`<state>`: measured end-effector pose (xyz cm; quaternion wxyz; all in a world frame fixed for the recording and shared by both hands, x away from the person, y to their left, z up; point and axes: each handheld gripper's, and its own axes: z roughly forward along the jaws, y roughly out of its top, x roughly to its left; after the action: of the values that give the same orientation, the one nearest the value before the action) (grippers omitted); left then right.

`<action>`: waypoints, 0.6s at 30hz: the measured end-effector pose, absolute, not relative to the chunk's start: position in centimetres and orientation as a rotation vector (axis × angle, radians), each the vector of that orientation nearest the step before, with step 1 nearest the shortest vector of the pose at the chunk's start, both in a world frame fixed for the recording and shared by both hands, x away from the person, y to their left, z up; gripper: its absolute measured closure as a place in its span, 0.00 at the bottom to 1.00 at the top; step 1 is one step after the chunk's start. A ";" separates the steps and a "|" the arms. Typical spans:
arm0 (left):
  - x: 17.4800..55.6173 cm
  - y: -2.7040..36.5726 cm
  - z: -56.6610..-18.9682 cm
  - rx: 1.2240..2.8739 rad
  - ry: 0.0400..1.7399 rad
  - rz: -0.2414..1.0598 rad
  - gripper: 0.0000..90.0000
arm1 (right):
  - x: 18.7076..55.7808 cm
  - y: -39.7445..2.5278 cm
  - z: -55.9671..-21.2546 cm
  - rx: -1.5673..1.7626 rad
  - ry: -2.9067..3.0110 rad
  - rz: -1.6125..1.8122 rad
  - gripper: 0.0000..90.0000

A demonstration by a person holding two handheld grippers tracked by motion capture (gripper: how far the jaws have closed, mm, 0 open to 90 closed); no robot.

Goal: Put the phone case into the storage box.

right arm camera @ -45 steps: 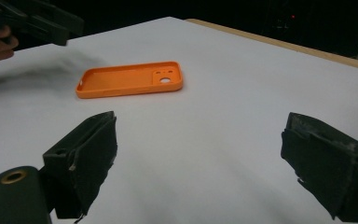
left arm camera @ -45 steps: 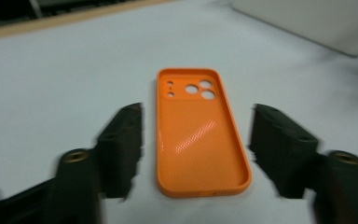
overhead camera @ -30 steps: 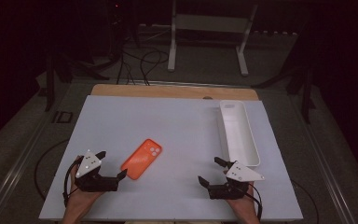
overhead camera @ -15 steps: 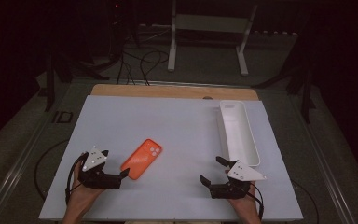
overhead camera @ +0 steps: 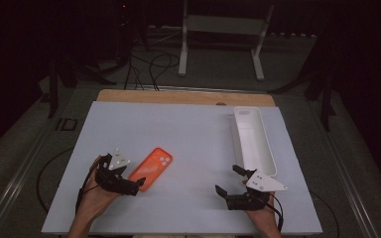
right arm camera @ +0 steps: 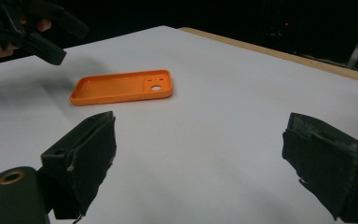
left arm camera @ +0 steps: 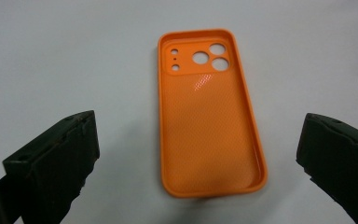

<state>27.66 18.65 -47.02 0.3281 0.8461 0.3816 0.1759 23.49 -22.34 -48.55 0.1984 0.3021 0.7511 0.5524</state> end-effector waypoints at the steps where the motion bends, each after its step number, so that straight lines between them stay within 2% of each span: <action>1: 27.8 18.5 -47.1 2.226 1.000 0.455 0.00 | 23.5 -22.3 -48.6 0.845 2.102 1.545 0.10; 18: 30.1 15.8 -48.5 2.416 1.074 0.374 0.00 | 23.4 -22.2 -48.7 0.850 2.100 1.530 0.10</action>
<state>30.11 15.84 -48.48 0.2336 0.8797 0.3911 0.1361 23.38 -22.18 -48.70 0.2026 0.3044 0.7524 0.5480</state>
